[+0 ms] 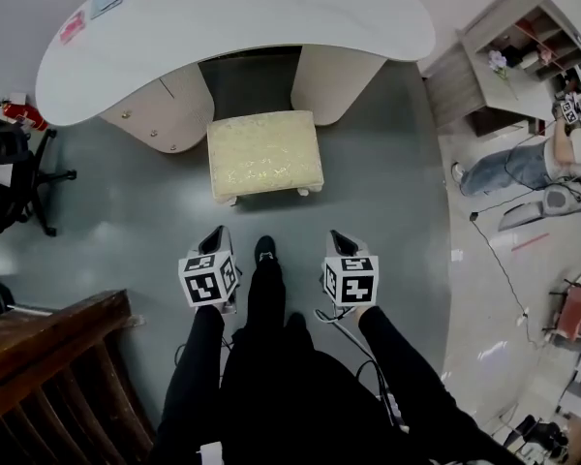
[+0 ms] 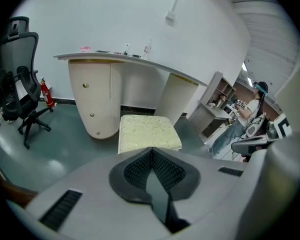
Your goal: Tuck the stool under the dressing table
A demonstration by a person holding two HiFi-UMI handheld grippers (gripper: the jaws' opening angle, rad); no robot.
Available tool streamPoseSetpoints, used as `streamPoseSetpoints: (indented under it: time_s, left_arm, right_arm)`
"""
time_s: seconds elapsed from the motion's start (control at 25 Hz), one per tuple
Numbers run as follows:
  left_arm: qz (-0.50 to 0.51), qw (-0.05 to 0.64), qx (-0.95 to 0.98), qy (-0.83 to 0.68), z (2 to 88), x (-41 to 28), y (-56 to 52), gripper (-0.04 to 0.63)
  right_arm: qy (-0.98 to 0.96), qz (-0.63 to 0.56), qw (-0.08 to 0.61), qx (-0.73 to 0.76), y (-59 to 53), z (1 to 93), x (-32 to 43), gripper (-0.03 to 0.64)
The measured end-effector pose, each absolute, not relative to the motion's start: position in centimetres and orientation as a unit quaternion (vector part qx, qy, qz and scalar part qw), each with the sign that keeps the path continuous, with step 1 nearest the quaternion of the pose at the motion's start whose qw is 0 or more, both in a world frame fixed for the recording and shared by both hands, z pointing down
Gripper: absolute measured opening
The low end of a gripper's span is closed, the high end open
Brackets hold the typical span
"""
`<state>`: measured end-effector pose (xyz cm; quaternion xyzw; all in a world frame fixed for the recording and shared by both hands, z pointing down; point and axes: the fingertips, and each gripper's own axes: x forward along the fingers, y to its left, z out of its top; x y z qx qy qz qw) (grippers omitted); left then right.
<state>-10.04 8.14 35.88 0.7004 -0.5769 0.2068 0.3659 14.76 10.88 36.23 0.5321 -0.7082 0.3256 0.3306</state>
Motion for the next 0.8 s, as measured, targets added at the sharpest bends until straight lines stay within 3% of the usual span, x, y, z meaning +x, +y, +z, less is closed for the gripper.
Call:
streamPoseSetpoints:
  time_s: [0.8]
  left_arm:
    - [0.237,0.441,0.660,-0.560,48.7,-11.7,6.0,0.008]
  right_arm:
    - [-0.659,0.383,0.395,0.513,7.3,48.3,13.3,0.005]
